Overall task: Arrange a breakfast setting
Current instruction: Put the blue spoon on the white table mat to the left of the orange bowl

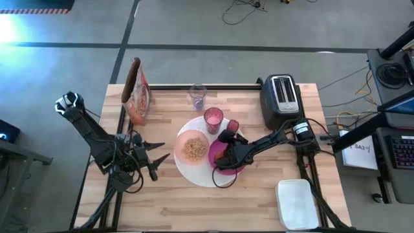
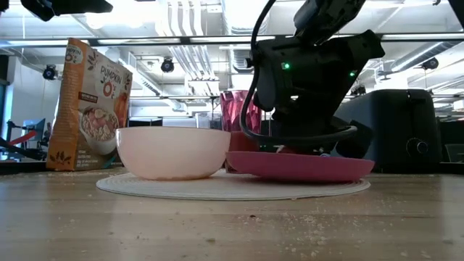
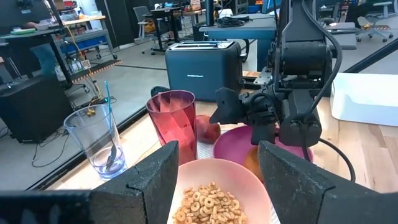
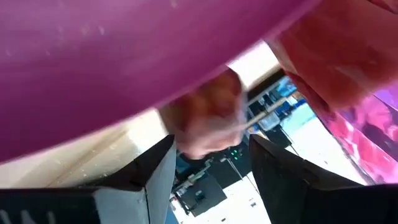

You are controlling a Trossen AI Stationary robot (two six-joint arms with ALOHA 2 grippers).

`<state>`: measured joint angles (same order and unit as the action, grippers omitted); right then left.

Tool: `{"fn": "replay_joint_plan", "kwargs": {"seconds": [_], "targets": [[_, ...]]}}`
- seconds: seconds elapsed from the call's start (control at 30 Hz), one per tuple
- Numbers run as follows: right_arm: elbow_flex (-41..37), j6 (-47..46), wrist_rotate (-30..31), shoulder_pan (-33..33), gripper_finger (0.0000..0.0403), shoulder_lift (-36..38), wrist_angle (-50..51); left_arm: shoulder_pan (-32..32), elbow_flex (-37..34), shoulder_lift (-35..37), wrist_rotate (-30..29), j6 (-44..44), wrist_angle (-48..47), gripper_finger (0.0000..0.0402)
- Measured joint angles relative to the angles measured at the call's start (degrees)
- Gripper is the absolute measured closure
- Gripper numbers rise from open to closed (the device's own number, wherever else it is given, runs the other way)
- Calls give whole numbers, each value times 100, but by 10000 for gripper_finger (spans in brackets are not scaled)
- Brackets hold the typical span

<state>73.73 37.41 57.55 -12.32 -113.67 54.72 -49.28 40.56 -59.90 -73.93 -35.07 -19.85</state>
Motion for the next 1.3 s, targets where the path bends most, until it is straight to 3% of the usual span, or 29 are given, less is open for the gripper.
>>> {"fn": "replay_joint_plan", "kwargs": {"seconds": [0.3,0.5,0.83,1.13,1.3], "targets": [[-2,-107,512,-4,211,378,19,-1,1,0,0,0,4,197],[-2,-1332,497,-4,211,861,49,-1,0,-2,134,-2,5,197],[-2,-5080,-1110,-14,211,1866,76,-1,0,-2,134,-4,3,197],[-43,-6229,-1450,-212,211,2867,286,-1,0,-2,134,-63,4,197],[-503,-6746,-1436,-584,211,3419,-6,-1,0,-2,134,-63,4,197]]}}
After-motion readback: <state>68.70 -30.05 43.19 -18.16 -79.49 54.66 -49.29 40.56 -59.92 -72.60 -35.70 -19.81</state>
